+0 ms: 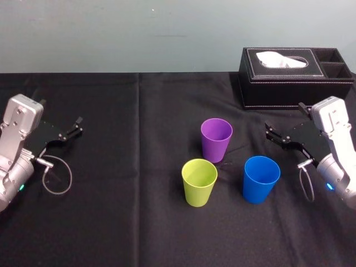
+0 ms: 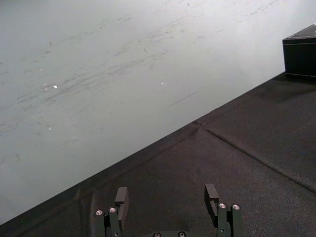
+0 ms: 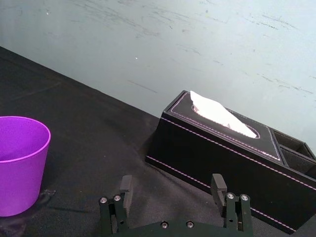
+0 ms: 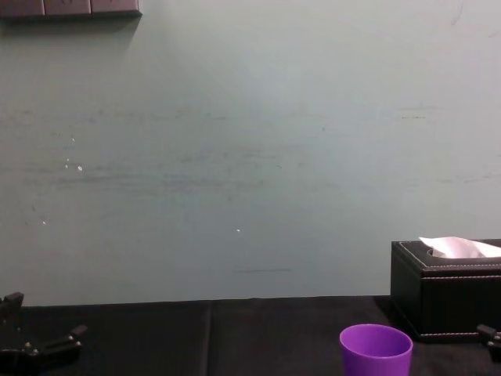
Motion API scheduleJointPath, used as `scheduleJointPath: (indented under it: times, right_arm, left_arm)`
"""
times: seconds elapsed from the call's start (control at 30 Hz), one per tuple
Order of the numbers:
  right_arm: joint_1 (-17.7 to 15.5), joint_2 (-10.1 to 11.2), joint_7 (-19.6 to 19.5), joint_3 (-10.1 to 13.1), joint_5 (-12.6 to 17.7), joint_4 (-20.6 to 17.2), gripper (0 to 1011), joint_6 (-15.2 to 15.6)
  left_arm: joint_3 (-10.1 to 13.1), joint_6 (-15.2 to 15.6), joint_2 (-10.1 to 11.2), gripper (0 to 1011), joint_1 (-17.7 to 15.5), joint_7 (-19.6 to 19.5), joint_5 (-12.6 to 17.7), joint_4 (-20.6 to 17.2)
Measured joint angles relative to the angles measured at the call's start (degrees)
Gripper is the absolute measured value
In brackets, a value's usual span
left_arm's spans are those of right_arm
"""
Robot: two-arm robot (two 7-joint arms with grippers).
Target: Stack the three plastic cups sequentially using one hand.
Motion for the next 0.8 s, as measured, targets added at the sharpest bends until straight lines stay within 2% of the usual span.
scheduleJointPath:
  times: [0.8]
  right_arm:
    - [0.00, 0.00, 0.00, 0.00, 0.00, 0.00, 1000, 0.00]
  left_arm:
    - [0.00, 0.00, 0.00, 1011, 0.00, 0.00, 0.00, 0.00]
